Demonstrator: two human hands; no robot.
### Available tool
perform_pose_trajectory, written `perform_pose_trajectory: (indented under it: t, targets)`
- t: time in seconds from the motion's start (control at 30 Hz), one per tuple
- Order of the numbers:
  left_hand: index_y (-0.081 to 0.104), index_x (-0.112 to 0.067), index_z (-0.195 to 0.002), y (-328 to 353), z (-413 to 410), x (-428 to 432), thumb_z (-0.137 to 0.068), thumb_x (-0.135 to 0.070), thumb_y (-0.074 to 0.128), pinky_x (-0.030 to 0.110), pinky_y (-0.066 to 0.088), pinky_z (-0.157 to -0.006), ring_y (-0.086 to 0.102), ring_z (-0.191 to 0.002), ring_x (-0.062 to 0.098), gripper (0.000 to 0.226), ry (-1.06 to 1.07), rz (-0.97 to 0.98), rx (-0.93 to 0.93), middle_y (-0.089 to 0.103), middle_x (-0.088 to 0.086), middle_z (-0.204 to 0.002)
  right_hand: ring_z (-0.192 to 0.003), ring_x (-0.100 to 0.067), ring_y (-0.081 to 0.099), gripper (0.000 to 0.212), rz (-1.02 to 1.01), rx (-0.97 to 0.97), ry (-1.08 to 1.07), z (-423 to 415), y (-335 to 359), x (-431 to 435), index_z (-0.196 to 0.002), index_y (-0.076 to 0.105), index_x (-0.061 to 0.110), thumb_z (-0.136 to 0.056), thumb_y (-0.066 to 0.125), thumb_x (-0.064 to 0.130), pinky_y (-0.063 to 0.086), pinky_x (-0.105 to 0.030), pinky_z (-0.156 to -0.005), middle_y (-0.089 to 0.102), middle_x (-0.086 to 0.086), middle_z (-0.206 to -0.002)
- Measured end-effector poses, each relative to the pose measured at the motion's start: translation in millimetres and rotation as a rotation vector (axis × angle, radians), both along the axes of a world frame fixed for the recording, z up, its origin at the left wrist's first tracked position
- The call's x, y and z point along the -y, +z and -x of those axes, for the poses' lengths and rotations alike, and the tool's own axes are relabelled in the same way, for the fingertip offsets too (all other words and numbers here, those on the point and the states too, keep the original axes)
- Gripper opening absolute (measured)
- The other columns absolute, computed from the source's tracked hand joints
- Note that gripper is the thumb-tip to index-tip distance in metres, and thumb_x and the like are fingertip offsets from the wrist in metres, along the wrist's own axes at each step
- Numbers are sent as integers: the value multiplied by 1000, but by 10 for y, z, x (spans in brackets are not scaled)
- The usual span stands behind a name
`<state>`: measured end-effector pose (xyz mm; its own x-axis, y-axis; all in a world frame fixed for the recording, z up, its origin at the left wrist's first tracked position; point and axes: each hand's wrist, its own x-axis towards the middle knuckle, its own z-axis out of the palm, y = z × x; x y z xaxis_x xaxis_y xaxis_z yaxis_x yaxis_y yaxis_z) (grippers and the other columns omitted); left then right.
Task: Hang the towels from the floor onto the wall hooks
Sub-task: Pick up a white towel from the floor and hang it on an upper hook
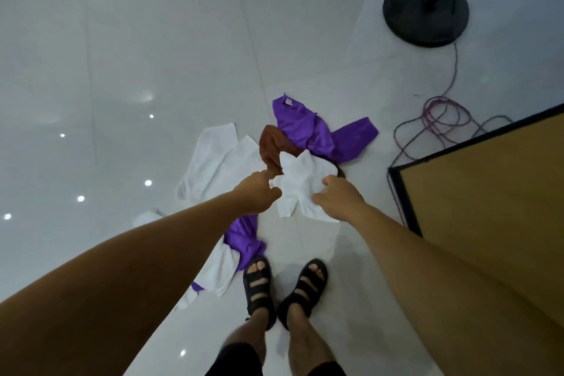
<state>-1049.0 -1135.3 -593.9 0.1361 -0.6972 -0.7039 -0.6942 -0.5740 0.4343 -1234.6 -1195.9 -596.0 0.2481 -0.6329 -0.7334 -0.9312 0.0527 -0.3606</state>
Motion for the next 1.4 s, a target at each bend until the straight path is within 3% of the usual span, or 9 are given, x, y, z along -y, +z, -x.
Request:
perform_pose_trajectory:
  t: [0.3,0.53,0.67,0.77,0.9,1.03,1.17,1.27,1.4]
  targets:
    - [43,-10,-140,-2742,-91,549,-92,-29,54,30,36,-96,49,-124,28,53,35,-31,24,50,11,-138,-127,-34,45,65,4,-84,-46,-79,-2816,470,-140,37,10,-88,60,43,41,-42,-99,42,-13,-142]
    - [51,-9,-130,-4056,-174,708,-91,-30,54,27,37,-86,54,-114,26,44,4,49,45,55,9,-131,-136,-35,28,109,93,-189,-16,-232,-4359,500,-148,10,11,-72,75,57,38,-46,-106,19,-14,-150]
    - [47,-12,-135,-4289,-151,724,-91,-30,56,24,36,-84,54,-115,24,49,14,71,17,54,7,-133,-112,-36,54,46,278,-150,-121,-245,-4702,525,-128,41,4,-89,61,18,49,-41,-88,47,-19,-128]
    - [46,-13,-136,-4140,-136,636,-89,-31,59,27,40,-89,53,-117,24,52,26,48,7,52,6,-135,-100,-34,60,25,284,-16,-220,-223,-4471,518,-116,53,9,-95,49,21,51,-42,-85,61,-15,-112]
    - [43,-11,-136,-3483,-45,634,-80,-30,69,40,46,-96,54,-114,28,64,62,68,-35,53,10,-131,-101,-34,59,36,171,232,-472,-177,-3556,469,-111,62,10,-85,44,27,49,-44,-89,66,-14,-109]
    - [14,-19,-152,-2426,74,733,-70,-22,82,24,42,-85,51,-120,26,107,9,-17,-126,44,8,-141,-91,-30,62,37,-4,475,-636,-57,-2338,413,-91,67,15,-64,47,32,51,-45,-83,68,-7,-90]
    - [6,-21,-153,-1224,180,817,-66,-16,86,21,36,-96,40,-131,22,118,-45,-59,-214,35,5,-150,-80,-17,60,35,-103,599,-620,90,-1003,450,-90,69,17,-61,53,30,48,-30,-72,65,7,-78]
    - [39,-22,-142,-336,288,855,-62,-16,88,38,43,-104,50,-124,24,94,-100,-72,-350,54,2,-134,-75,-14,62,29,-148,641,-520,254,-33,487,-86,70,18,-62,60,31,51,-29,-71,68,3,-79]
    - [63,-30,-91,724,522,800,-66,-23,84,26,55,-75,61,-93,9,34,-113,-42,-437,60,-7,-98,-78,-10,71,33,-145,655,-410,575,1107,497,-91,73,21,-61,84,31,56,-22,-66,76,4,-83]
